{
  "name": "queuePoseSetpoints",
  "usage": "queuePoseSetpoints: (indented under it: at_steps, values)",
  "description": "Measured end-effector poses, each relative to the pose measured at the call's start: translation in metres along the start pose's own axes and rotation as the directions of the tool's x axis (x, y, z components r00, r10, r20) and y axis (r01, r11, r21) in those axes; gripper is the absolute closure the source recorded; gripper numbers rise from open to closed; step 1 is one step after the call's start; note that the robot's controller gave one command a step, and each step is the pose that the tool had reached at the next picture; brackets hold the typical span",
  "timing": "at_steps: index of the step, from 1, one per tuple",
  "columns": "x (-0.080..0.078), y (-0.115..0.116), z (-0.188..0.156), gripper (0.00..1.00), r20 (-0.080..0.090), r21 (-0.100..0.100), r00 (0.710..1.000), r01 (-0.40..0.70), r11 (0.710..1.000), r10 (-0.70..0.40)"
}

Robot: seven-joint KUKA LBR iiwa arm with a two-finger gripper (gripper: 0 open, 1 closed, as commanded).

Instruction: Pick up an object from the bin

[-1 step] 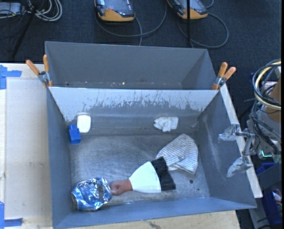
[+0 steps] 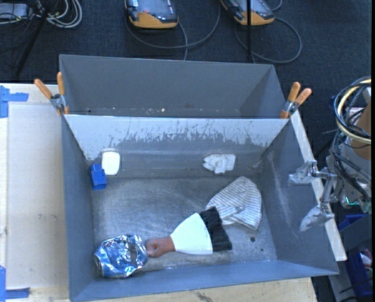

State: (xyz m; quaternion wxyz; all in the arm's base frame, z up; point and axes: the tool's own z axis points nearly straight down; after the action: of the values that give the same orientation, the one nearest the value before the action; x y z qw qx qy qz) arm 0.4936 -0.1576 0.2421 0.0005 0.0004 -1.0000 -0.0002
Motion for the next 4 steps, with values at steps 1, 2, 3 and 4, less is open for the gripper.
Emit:
queuePoseSetpoints:
  at_steps: [1, 2, 3, 4]
  values:
    - [0.004, 0.026, 0.140, 1.00, -0.002, 0.000, 1.000, -0.018, 1.000, 0.018]
    - [0.004, 0.027, 0.140, 1.00, -0.001, 0.000, 1.000, -0.017, 1.000, 0.017]
    - [0.005, 0.027, 0.135, 1.00, -0.007, -0.002, 1.000, -0.014, 1.000, 0.014]
    - [-0.020, 0.024, 0.100, 1.00, 0.008, 0.003, 0.989, 0.150, 0.989, -0.150]
